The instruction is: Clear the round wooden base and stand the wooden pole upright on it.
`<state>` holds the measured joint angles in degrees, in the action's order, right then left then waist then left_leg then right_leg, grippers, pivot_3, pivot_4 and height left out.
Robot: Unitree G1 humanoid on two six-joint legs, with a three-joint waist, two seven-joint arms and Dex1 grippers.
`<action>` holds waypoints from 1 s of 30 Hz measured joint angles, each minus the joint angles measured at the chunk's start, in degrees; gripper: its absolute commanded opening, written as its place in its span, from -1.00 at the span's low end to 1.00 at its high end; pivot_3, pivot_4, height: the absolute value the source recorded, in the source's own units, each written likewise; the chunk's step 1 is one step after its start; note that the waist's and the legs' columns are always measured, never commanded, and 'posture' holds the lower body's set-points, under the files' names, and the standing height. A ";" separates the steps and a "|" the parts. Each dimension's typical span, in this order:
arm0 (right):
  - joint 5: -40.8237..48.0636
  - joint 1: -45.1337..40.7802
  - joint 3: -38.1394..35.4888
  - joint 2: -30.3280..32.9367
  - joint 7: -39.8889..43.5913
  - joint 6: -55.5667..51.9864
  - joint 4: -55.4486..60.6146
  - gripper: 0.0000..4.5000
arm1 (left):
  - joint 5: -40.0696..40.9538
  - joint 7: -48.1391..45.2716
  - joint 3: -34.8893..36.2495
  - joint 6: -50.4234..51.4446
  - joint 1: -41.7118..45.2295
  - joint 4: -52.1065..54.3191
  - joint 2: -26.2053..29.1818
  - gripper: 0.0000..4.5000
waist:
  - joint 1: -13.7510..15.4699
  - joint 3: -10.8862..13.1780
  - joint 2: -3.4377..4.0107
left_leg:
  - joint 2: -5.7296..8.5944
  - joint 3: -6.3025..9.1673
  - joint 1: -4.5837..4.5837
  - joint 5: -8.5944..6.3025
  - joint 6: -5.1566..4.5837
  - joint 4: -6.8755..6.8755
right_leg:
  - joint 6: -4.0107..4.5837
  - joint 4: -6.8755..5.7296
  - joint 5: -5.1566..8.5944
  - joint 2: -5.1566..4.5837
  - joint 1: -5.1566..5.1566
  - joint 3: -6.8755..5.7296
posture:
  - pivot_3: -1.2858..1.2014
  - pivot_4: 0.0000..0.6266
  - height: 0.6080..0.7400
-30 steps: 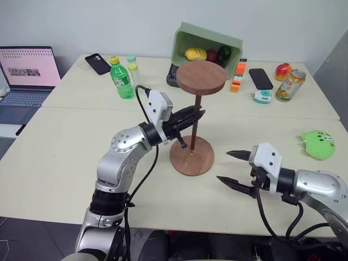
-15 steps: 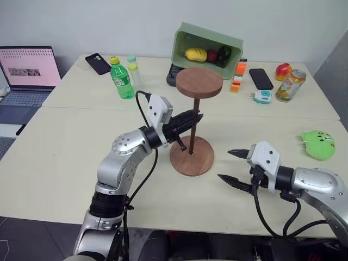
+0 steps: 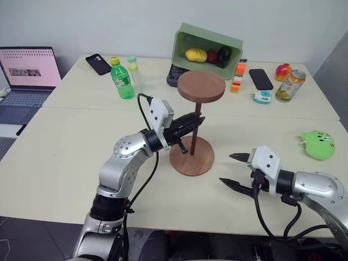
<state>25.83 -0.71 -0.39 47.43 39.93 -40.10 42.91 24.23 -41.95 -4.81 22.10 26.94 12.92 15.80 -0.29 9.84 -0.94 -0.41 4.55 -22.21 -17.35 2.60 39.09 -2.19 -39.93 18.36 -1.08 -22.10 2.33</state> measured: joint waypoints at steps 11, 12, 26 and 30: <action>-0.06 -0.05 0.00 -0.01 0.03 0.88 -0.50 0.77 | -0.26 0.71 0.14 -1.87 -0.90 -1.32 0.33 -0.89 | 0.00 0.00 0.00 | -0.01 0.00 0.37 -0.01 -0.02 -0.08 | 0.00 0.08 0.00 0.00 0.34 -0.01 | 0.03 -0.52 1.00; -0.06 -0.07 0.00 -0.01 0.03 0.88 -0.50 0.77 | -0.25 0.97 0.13 -1.95 -0.87 -1.46 0.24 -0.89 | 0.00 0.00 0.00 | -0.01 0.00 0.38 -0.01 -0.02 -0.08 | 0.00 0.08 0.00 0.00 0.35 -0.01 | 0.03 -0.52 1.00; 3.03 -2.03 -1.10 -3.93 -1.16 0.25 -0.48 0.77 | -1.45 1.54 -1.68 -2.84 -1.87 0.03 2.13 -0.89 | -0.16 -0.04 0.04 | -0.04 0.00 0.49 -0.01 -0.02 -0.10 | 0.00 0.07 0.00 0.03 0.43 0.01 | 0.03 -0.52 1.00; 4.71 -2.87 -2.11 -4.28 -1.24 -0.17 -0.35 0.77 | -2.14 1.85 -2.17 -2.89 -2.38 0.50 2.22 -0.89 | -0.08 -0.06 0.03 | -0.03 0.04 0.51 -0.02 -0.03 -0.10 | 0.00 0.12 0.00 0.02 0.50 -0.01 | 0.03 -0.52 1.00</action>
<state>30.54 -3.59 -2.49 43.15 38.69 -40.27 42.55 22.09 -40.09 -6.97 19.22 24.56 13.42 18.03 -0.37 9.78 -0.91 -0.45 4.60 -21.70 -17.37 2.57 38.99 -2.19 -39.80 18.36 -1.05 -21.60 2.32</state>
